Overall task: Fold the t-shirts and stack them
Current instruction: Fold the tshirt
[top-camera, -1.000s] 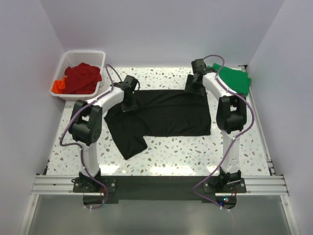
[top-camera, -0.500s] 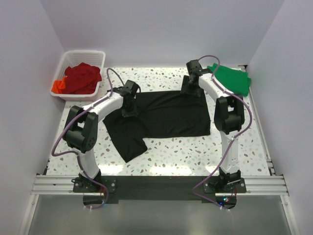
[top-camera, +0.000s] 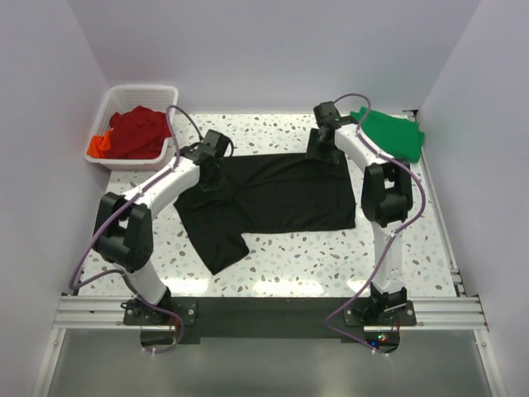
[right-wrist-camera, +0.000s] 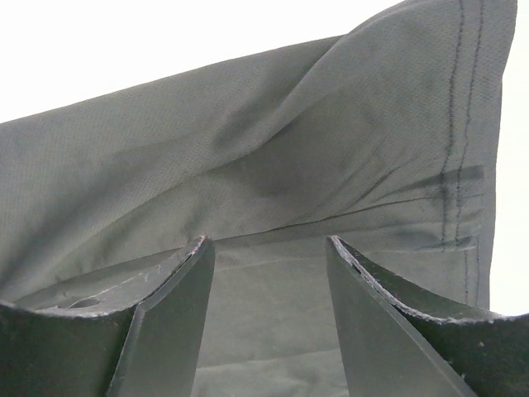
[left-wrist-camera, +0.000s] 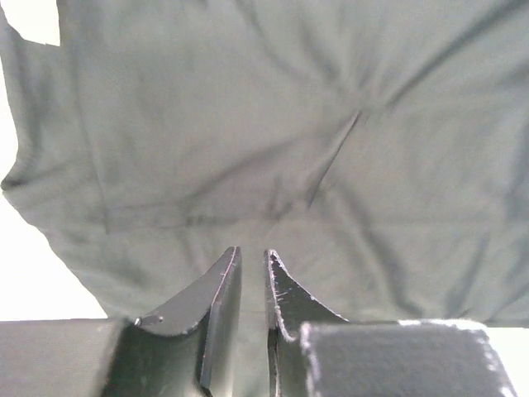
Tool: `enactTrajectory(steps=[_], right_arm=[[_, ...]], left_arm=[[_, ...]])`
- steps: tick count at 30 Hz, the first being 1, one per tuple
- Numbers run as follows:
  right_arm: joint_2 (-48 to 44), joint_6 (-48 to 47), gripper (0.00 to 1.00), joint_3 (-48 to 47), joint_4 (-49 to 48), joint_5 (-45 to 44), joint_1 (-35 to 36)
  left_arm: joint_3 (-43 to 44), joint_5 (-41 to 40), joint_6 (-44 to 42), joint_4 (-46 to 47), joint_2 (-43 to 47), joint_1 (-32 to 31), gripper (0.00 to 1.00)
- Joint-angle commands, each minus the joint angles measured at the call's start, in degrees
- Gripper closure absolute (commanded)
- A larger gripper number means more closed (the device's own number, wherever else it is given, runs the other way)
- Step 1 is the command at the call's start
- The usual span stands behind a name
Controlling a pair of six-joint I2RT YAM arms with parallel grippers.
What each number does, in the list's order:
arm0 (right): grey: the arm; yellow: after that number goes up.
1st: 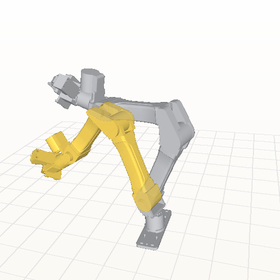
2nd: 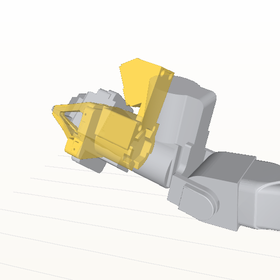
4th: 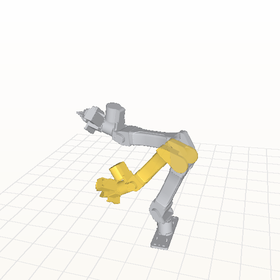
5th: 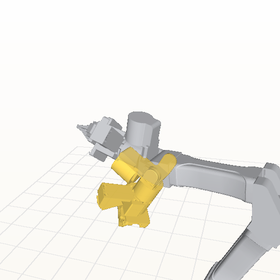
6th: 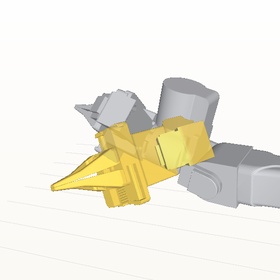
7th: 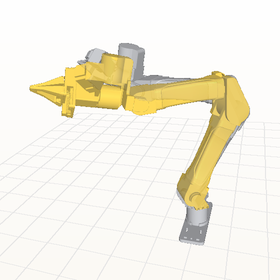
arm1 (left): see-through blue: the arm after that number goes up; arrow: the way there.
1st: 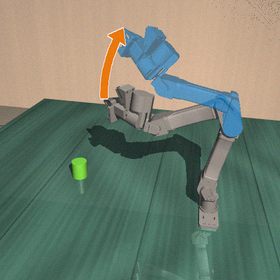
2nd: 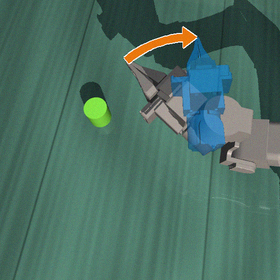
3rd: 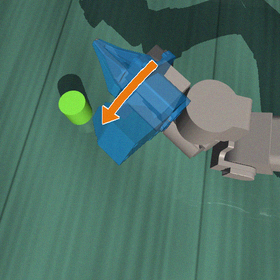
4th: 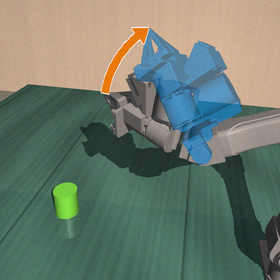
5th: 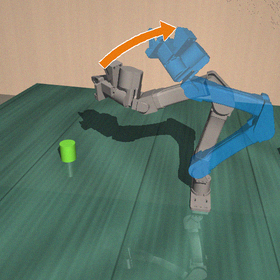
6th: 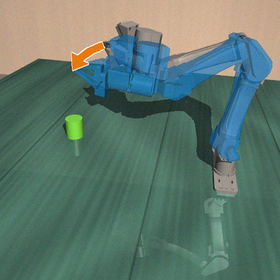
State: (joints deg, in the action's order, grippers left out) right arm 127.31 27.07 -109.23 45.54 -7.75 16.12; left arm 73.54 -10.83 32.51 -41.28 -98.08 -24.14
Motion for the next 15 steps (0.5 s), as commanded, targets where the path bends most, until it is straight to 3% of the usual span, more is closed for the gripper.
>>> enactTrajectory(steps=[1, 6, 15], right_arm=[[-2.4, 0.8, 0.40, -1.2, 0.6, -1.2, 0.3], [-2.1, 0.8, 0.40, -2.1, 1.0, -0.8, 0.3], [1.1, -0.1, 0.37, -4.8, 2.3, -1.8, 0.1]], left_arm=[[6.8, -5.5, 3.3, 2.9, -1.2, 1.9, 0.79], [17.2, -3.9, 4.2, -0.9, -12.2, 5.6, 0.79], [26.1, 0.9, 2.3, 1.4, -23.1, 12.0, 0.79]])
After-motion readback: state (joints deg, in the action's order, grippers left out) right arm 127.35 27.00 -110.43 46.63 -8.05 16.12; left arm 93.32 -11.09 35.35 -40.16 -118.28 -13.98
